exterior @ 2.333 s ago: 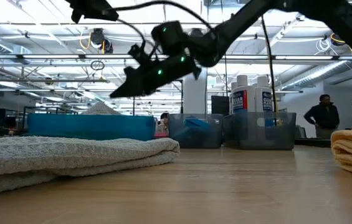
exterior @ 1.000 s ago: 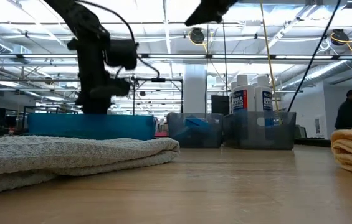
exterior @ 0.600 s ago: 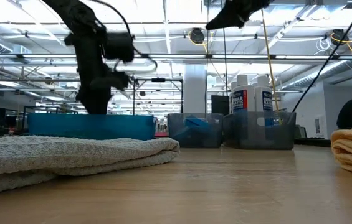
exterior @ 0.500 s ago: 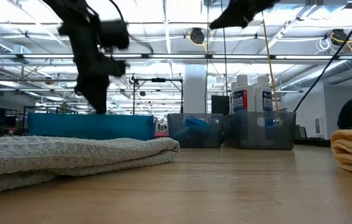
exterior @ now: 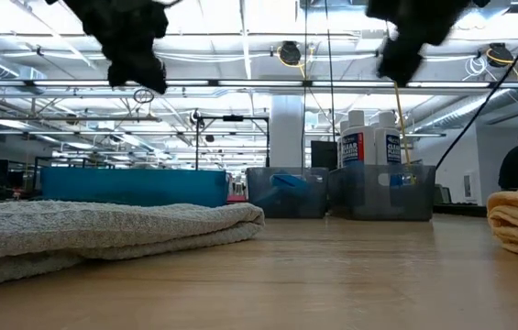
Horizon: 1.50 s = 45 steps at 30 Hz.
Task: Pick & Place Kitchen Items
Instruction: Put the orange microfiber towel into the blue bin
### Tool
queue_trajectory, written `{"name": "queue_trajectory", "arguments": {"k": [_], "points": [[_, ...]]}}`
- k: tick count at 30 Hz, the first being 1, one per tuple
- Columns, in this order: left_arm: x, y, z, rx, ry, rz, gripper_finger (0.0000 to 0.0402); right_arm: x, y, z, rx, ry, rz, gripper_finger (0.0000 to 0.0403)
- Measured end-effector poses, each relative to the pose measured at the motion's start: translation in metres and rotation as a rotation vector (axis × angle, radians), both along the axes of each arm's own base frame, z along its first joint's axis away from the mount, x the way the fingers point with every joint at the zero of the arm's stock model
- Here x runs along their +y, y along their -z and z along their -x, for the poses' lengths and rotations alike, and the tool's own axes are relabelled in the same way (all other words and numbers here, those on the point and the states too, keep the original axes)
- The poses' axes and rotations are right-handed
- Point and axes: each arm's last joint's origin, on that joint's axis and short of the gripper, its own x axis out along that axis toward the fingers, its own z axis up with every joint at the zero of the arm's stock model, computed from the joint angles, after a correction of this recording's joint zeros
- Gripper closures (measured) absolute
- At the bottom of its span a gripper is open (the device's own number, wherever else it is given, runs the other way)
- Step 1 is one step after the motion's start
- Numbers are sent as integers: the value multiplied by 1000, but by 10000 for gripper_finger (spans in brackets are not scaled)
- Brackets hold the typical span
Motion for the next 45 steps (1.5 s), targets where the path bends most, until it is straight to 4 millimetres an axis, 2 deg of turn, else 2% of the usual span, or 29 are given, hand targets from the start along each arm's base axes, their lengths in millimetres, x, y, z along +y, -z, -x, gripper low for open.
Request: {"name": "queue_trajectory", "arguments": {"k": [5,9,15,21,25,36,45], "points": [[-7,-3,-7,-52,42,-15,330,39,33,7,313,-84,-220,173],[-10,2,-13,-35,55,-16,330,61,66,19,490,-54,-324,135],[-9,4,-21,-54,45,-25,330,82,119,37,565,8,-477,120],[-8,4,-27,-86,44,-31,330,93,155,54,538,-19,-618,128],[-8,5,-29,-91,38,-25,330,96,166,64,536,-12,-587,141],[-8,4,-30,-109,9,3,330,111,168,68,485,-45,-556,149],[-7,1,-32,-146,-12,-17,330,112,188,64,602,81,-545,160]]}}
